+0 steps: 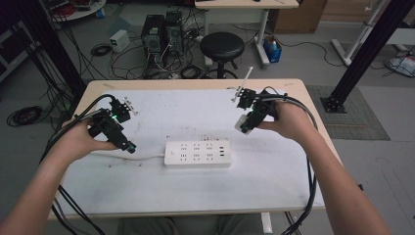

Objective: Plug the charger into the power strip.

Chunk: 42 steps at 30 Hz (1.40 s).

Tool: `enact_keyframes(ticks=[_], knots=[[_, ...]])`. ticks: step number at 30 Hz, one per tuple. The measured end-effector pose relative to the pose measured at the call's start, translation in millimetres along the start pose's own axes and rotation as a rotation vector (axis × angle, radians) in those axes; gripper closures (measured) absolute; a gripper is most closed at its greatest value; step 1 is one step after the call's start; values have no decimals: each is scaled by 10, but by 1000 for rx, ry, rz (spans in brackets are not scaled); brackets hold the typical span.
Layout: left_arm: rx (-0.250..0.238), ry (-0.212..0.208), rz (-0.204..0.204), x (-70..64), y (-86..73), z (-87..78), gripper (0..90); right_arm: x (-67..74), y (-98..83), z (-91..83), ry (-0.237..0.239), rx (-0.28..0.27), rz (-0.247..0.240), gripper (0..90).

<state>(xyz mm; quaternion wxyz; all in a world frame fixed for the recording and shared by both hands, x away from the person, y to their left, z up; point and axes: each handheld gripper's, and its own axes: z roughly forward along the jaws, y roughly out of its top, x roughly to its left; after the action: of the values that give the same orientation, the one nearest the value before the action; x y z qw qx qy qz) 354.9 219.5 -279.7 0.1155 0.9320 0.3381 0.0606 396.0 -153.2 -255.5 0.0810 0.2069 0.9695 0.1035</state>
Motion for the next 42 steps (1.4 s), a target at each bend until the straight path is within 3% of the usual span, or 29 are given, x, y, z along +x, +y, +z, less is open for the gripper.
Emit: enact_keyframes(ticks=[1, 3, 5, 11, 12, 14, 19, 22, 23, 24, 31, 32, 40, 42], knots=[[-6, -3, -1, -7, -14, -6, 185, 35, 101, 85, 12, 11, -38, 619], [-30, -11, -9, -38, -36, -13, 185, 53, 149, 128, 19, 23, -60, 619], [-21, -12, 14, -53, -44, -36, 185, 130, 277, 269, 42, 54, -109, 619], [-24, -13, 32, -84, -56, -72, 185, 205, 420, 488, 45, 115, -166, 619], [-34, -15, 25, -90, -57, -70, 185, 234, 472, 570, 47, 117, -197, 619], [-35, -17, 27, -90, -58, -75, 186, 234, 472, 570, 47, 117, -197, 619], [-32, -11, 38, -91, -66, -97, 185, 344, 677, 824, 62, 124, -277, 619], [-35, -12, 37, -97, -83, -104, 185, 366, 724, 880, 72, 134, -290, 619], [-34, -14, 39, -95, -90, -106, 185, 377, 764, 936, 71, 149, -314, 619], [-48, -15, 23, -106, -97, -97, 185, 377, 764, 936, 71, 149, -314, 619], [-34, -14, 31, -84, -114, -82, 185, 403, 845, 1073, 63, 183, -379, 620], [-46, -16, 16, -93, -115, -70, 185, 403, 845, 1073, 63, 183, -379, 620], [-34, -18, 38, -124, -88, -41, 185, 424, 872, 1104, 62, 193, -463, 624], [-35, -17, 39, -128, -85, -30, 185, 468, 881, 1163, 44, 225, -498, 625]])
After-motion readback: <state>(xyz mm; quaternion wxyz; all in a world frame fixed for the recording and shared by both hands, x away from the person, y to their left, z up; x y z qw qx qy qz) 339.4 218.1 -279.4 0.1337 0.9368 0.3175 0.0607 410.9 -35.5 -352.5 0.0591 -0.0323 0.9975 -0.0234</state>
